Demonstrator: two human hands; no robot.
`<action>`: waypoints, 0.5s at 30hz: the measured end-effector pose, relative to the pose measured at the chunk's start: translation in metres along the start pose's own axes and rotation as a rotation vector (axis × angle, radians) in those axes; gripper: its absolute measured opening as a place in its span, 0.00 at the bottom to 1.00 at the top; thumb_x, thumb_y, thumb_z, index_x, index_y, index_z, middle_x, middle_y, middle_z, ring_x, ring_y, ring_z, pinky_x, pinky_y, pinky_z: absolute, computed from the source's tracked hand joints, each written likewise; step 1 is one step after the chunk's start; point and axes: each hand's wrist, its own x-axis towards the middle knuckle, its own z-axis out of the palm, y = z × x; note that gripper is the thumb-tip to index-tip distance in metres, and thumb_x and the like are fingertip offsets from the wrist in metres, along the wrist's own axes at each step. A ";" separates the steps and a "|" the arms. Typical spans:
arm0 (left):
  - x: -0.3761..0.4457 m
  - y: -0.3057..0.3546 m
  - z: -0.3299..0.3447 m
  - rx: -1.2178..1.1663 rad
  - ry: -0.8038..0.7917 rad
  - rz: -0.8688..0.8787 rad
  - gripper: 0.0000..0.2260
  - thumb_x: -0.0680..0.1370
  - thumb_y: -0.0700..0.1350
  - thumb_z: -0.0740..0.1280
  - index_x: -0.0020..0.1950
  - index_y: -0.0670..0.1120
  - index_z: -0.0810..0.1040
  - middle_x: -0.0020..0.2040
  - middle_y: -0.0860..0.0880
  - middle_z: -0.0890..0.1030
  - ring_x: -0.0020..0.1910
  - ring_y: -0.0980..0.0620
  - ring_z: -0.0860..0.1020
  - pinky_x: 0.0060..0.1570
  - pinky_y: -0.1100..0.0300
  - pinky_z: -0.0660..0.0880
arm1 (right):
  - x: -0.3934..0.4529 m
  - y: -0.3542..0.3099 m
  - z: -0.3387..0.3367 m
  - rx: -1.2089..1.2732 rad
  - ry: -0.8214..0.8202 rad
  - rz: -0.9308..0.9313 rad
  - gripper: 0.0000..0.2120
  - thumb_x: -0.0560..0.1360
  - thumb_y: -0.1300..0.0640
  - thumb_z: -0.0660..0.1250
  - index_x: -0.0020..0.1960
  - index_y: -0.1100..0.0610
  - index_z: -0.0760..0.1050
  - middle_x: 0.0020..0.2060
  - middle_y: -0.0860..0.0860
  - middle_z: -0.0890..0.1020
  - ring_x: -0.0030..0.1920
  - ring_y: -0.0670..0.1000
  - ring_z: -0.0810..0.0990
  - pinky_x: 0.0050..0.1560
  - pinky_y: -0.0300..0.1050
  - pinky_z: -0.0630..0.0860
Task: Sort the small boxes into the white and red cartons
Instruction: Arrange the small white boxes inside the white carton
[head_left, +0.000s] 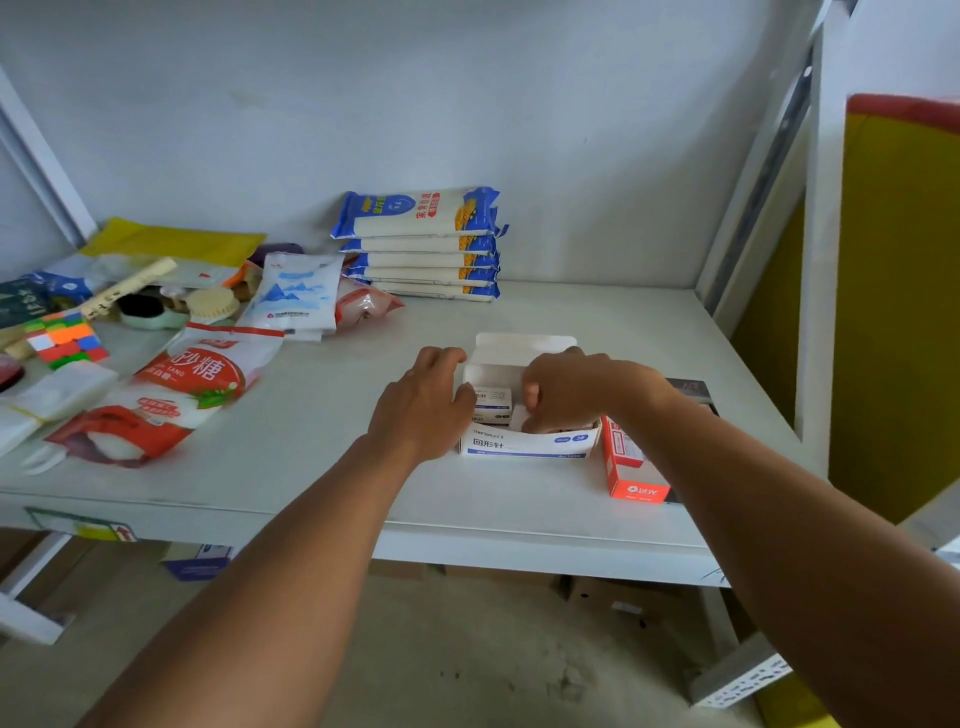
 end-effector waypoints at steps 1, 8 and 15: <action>0.000 0.001 0.000 0.003 0.001 -0.005 0.18 0.80 0.50 0.56 0.70 0.51 0.64 0.71 0.50 0.66 0.57 0.45 0.77 0.55 0.49 0.75 | -0.001 0.001 0.001 0.004 0.028 -0.014 0.14 0.69 0.42 0.69 0.48 0.50 0.78 0.45 0.49 0.77 0.56 0.56 0.69 0.57 0.54 0.68; 0.002 -0.001 -0.002 -0.041 0.020 -0.012 0.17 0.81 0.52 0.56 0.69 0.51 0.65 0.70 0.50 0.67 0.58 0.46 0.77 0.54 0.49 0.75 | -0.001 0.015 -0.004 0.577 0.194 -0.056 0.22 0.68 0.48 0.74 0.59 0.52 0.76 0.52 0.52 0.80 0.50 0.52 0.79 0.50 0.47 0.79; 0.009 0.001 -0.004 -0.225 0.103 -0.018 0.14 0.80 0.51 0.57 0.64 0.51 0.71 0.66 0.51 0.71 0.58 0.49 0.76 0.54 0.55 0.73 | -0.010 0.015 -0.008 0.910 0.203 -0.132 0.23 0.70 0.64 0.73 0.64 0.58 0.76 0.51 0.50 0.77 0.52 0.56 0.79 0.43 0.40 0.81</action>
